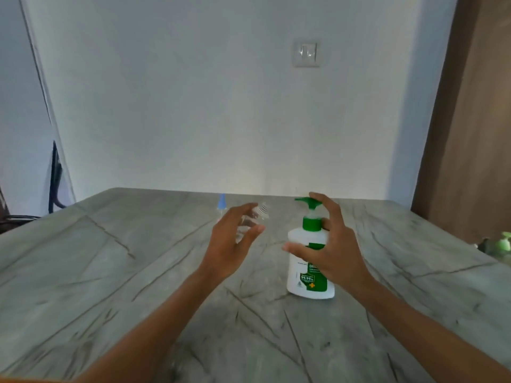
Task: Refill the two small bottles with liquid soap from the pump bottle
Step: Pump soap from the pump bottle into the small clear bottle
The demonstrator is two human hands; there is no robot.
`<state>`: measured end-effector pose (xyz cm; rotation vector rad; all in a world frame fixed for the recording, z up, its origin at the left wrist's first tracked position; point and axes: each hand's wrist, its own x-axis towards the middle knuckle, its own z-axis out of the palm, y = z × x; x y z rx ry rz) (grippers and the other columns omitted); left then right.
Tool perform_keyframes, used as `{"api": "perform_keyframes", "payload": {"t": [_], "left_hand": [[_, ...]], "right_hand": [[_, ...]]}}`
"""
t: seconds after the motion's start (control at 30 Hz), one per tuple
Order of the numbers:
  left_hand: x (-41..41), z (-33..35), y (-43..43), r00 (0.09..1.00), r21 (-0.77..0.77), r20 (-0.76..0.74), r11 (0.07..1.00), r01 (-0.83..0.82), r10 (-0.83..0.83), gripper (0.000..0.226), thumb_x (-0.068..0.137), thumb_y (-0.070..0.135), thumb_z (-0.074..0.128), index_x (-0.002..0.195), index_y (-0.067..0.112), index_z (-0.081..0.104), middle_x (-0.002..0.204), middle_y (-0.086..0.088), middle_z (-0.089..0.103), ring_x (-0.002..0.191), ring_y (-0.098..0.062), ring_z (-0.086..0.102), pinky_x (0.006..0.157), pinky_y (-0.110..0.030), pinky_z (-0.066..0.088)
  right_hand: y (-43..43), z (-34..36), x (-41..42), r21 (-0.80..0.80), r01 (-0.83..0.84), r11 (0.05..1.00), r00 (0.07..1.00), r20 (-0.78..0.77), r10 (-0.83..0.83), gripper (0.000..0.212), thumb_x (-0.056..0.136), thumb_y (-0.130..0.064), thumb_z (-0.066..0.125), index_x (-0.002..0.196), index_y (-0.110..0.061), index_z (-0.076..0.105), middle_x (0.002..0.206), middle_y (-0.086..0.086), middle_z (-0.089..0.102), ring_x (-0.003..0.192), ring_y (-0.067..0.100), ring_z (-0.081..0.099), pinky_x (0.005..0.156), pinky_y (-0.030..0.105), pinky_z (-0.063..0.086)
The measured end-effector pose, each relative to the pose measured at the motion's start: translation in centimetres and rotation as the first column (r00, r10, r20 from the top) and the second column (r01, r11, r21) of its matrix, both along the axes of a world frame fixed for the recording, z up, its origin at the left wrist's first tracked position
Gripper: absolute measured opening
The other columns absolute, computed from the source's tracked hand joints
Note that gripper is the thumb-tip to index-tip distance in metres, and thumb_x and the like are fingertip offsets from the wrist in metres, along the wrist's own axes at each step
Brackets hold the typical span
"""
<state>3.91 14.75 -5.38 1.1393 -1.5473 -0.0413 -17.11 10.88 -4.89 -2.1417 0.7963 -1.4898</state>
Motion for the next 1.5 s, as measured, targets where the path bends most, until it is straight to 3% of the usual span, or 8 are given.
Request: {"api": "perform_keyframes", "payload": {"t": [0.17, 0.4, 0.67, 0.83, 1.0, 1.2, 1.33, 1.5], "left_hand": [[0.2, -0.2, -1.1, 0.997, 0.017, -0.054, 0.999, 0.052, -0.051, 0.053, 0.074, 0.028, 0.077, 0.121, 0.021, 0.056, 0.104, 0.006, 0.063, 0.091, 0.003, 0.062, 0.073, -0.007, 0.048], [-0.4, -0.3, -0.9, 0.999, -0.051, -0.002, 0.998, 0.04, -0.04, 0.034, 0.079, 0.032, 0.071, 0.11, 0.021, 0.061, 0.1, 0.004, 0.065, 0.088, 0.005, 0.062, 0.069, -0.004, 0.045], [0.3, -0.4, -0.7, 1.0, 0.01, -0.002, 1.0, 0.021, -0.021, 0.04, 0.081, 0.041, 0.066, 0.117, 0.026, 0.057, 0.104, 0.016, 0.062, 0.091, 0.008, 0.06, 0.07, -0.004, 0.046], [0.4, -0.6, -0.7, 0.999, 0.012, 0.005, 0.999, 0.039, -0.039, 0.045, 0.083, 0.044, 0.062, 0.121, 0.02, 0.057, 0.109, 0.011, 0.064, 0.093, 0.003, 0.061, 0.074, -0.008, 0.049], [0.6, -0.5, -0.9, 0.999, 0.028, 0.012, 0.999, 0.036, -0.037, 0.048, 0.082, 0.047, 0.059, 0.121, 0.02, 0.056, 0.111, 0.009, 0.063, 0.096, 0.003, 0.059, 0.074, -0.007, 0.047], [0.8, -0.6, -1.0, 0.998, 0.03, 0.031, 0.998, 0.05, -0.051, 0.047, 0.083, 0.045, 0.06, 0.122, 0.019, 0.056, 0.11, 0.007, 0.064, 0.097, -0.001, 0.06, 0.081, -0.012, 0.049], [0.8, -1.0, -1.1, 0.997, 0.029, 0.052, 0.998, 0.064, -0.065, 0.044, 0.085, 0.039, 0.064, 0.123, 0.017, 0.056, 0.11, 0.006, 0.064, 0.101, -0.004, 0.06, 0.085, -0.015, 0.05], [0.7, -1.0, -1.2, 0.996, 0.037, 0.077, 0.998, 0.043, -0.046, 0.044, 0.086, 0.04, 0.062, 0.125, 0.02, 0.053, 0.113, 0.007, 0.063, 0.101, 0.001, 0.058, 0.084, -0.01, 0.047]], "right_hand": [[-2.0, 2.6, -0.6, 0.056, -0.133, 0.99, 0.958, -0.248, 0.143, 0.091, 0.062, -0.034, 0.089, 0.131, -0.05, 0.034, 0.091, -0.011, 0.069, 0.073, 0.009, 0.069, 0.062, 0.022, 0.056], [-3.0, 3.5, -0.3, -0.016, -0.149, 0.989, 0.893, -0.432, 0.128, 0.087, 0.065, -0.037, 0.087, 0.131, -0.05, 0.032, 0.092, -0.014, 0.065, 0.072, 0.006, 0.067, 0.06, 0.015, 0.052], [-3.1, 3.0, 1.0, -0.114, -0.186, 0.976, 0.89, -0.441, 0.118, 0.087, 0.067, -0.033, 0.085, 0.134, -0.051, 0.033, 0.095, -0.017, 0.067, 0.08, 0.007, 0.066, 0.068, 0.019, 0.055], [-2.9, 2.9, 1.5, -0.128, -0.178, 0.976, 0.91, -0.4, 0.113, 0.086, 0.059, -0.046, 0.088, 0.129, -0.052, 0.037, 0.095, -0.019, 0.068, 0.081, 0.004, 0.067, 0.068, 0.017, 0.054], [-3.5, 2.7, 1.9, -0.142, -0.181, 0.973, 0.917, -0.382, 0.115, 0.084, 0.059, -0.042, 0.089, 0.127, -0.045, 0.039, 0.098, -0.013, 0.068, 0.079, 0.01, 0.068, 0.069, 0.027, 0.057], [-3.8, 2.7, 2.1, -0.154, -0.186, 0.97, 0.924, -0.362, 0.12, 0.076, 0.058, -0.034, 0.091, 0.118, -0.041, 0.045, 0.095, -0.014, 0.068, 0.077, 0.006, 0.068, 0.064, 0.016, 0.054], [-3.8, 2.6, 1.9, -0.165, -0.174, 0.971, 0.933, -0.342, 0.109, 0.069, 0.055, -0.038, 0.091, 0.11, -0.042, 0.049, 0.093, -0.02, 0.067, 0.077, 0.001, 0.067, 0.063, 0.011, 0.052], [-3.9, 2.4, 1.8, -0.191, -0.21, 0.959, 0.928, -0.348, 0.134, 0.072, 0.061, -0.044, 0.084, 0.12, -0.045, 0.044, 0.09, -0.019, 0.067, 0.078, 0.003, 0.066, 0.065, 0.011, 0.051]]}}
